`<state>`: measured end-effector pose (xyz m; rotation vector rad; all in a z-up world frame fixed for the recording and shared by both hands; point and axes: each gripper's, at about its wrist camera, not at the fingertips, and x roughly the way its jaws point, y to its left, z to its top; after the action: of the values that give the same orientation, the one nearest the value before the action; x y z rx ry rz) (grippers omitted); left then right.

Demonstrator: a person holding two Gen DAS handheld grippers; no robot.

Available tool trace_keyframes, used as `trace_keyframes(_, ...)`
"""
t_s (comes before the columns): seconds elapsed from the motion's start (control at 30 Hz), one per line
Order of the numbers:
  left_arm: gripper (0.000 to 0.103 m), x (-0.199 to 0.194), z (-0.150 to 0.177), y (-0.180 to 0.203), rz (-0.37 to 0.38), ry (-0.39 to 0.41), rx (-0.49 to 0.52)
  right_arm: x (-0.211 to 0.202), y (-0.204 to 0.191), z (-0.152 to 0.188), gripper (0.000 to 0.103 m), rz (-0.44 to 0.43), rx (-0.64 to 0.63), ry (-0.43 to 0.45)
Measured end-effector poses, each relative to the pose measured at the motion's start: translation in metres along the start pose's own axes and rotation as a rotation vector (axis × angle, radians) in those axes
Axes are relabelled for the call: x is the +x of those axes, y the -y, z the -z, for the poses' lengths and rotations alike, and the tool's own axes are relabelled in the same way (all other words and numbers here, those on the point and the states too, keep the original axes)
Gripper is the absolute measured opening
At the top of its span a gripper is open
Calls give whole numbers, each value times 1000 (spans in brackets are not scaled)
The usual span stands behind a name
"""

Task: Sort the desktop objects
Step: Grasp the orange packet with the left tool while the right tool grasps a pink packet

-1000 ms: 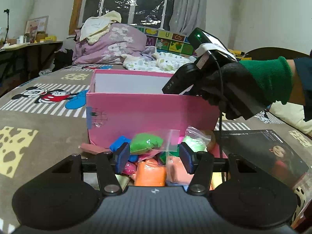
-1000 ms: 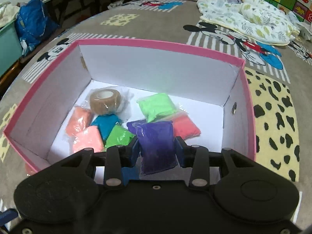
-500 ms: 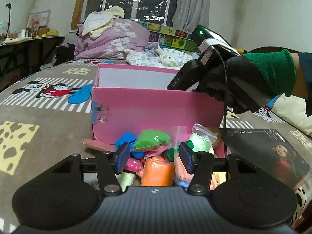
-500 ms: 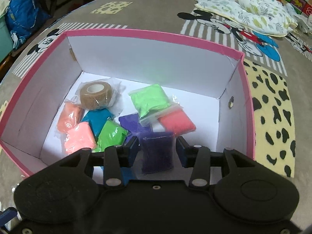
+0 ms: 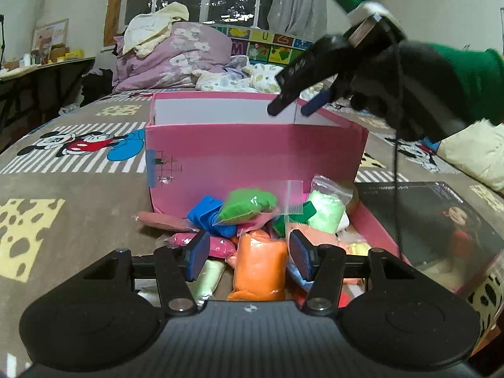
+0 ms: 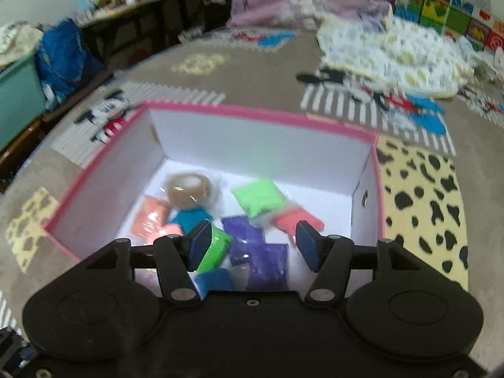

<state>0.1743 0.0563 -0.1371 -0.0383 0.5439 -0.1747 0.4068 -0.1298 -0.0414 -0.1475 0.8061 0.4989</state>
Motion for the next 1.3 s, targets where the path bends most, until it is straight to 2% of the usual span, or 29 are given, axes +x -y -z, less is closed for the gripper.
trace_keyframes(0.37, 54, 2, 12, 8, -7, -39, 87, -41, -19, 27, 60, -107, -148, 30)
trace_keyframes(0.6, 54, 3, 20, 8, -36, -56, 119, -67, -24, 52, 60, -206, -301, 51)
trace_keyframes(0.77, 54, 6, 18, 11, -42, -47, 125, -73, -38, 79, 60, -255, -464, 21)
trace_keyframes(1.1, 54, 18, 18, 24, -43, -73, 164, -66, -77, 132, 59, -237, -852, -39)
trace_keyframes(1.3, 54, 19, 19, 25, -43, -80, 181, -54, -77, 138, 58, -242, -879, -61)
